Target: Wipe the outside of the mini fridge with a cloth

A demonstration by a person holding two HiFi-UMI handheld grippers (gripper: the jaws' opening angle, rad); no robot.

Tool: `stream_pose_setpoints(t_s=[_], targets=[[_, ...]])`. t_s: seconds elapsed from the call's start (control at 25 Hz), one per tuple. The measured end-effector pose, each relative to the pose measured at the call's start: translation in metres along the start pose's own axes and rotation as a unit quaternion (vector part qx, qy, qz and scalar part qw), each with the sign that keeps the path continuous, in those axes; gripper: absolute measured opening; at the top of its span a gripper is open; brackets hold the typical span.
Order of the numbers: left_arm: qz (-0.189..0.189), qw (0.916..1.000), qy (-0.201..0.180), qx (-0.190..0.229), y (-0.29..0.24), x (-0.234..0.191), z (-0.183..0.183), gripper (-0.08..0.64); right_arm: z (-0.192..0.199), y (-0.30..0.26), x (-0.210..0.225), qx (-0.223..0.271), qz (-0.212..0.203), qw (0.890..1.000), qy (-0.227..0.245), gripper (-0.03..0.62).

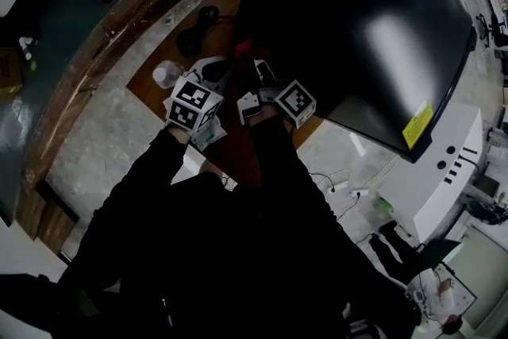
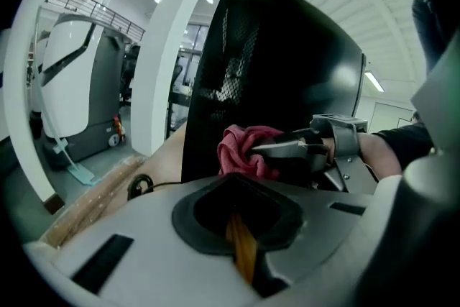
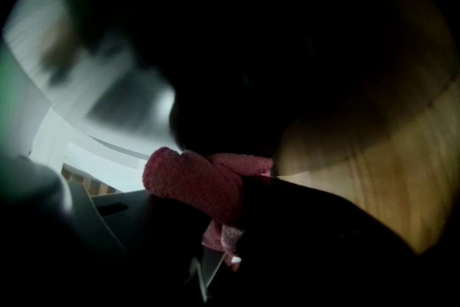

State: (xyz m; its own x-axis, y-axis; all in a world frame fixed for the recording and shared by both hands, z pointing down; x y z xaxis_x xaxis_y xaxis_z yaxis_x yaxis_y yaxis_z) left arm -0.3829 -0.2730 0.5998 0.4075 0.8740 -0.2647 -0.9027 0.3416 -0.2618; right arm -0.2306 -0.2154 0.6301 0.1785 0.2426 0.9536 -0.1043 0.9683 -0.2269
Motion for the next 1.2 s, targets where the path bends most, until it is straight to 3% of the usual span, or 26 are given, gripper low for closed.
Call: stream_pose_setpoints(t_s=[0.2,0.36,0.64,0.76,0.88,1.04,1.2], targets=[[-0.016,0.9977,0.033,-0.057,-0.018,-0.012,0.032,0.003,0.008,-0.012,0.045,0.0,0.012,1.0,-0.014,0.084],[-0.026,0.9942,0.041,-0.097,-0.026,-0.022,0.048,0.003,0.015,-0.019,0.079,-0.004,0.058,0.998,-0.021,0.084],[-0.026,0.9941,0.04,-0.097,-0.018,-0.026,0.041,0.003,0.021,-0.025,0.126,0.002,0.112,0.994,-0.003,0.084],[-0.003,0.9956,0.037,-0.086,0.002,-0.014,0.03,0.002,0.026,-0.02,0.119,-0.043,0.081,0.995,0.038,0.084],[0.034,0.9965,0.024,-0.073,0.029,0.011,0.016,0.003,0.031,0.015,0.09,-0.125,0.029,0.983,0.129,0.084],[0.08,0.996,0.006,-0.04,0.063,0.061,-0.003,0.003,0.004,0.098,0.044,-0.138,-0.023,0.975,0.175,0.083],[0.113,0.9932,-0.003,-0.028,0.107,0.12,-0.008,0.003,-0.023,0.19,0.012,-0.164,-0.054,0.948,0.266,0.081]])
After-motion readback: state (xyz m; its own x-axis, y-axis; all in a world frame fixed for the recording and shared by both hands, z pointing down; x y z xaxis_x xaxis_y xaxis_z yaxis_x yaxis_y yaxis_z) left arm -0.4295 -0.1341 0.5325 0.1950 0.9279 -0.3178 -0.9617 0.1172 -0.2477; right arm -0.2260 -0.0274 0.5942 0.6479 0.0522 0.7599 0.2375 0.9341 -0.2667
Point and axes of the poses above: the fingertips, and each gripper's own axes: y backward along the fingers, x to its right, z out of its underside, the point moved 9 cm from there along y, backward along the fingers, and after that the axes turned 14 degrees about x, right-handed, at the moved point
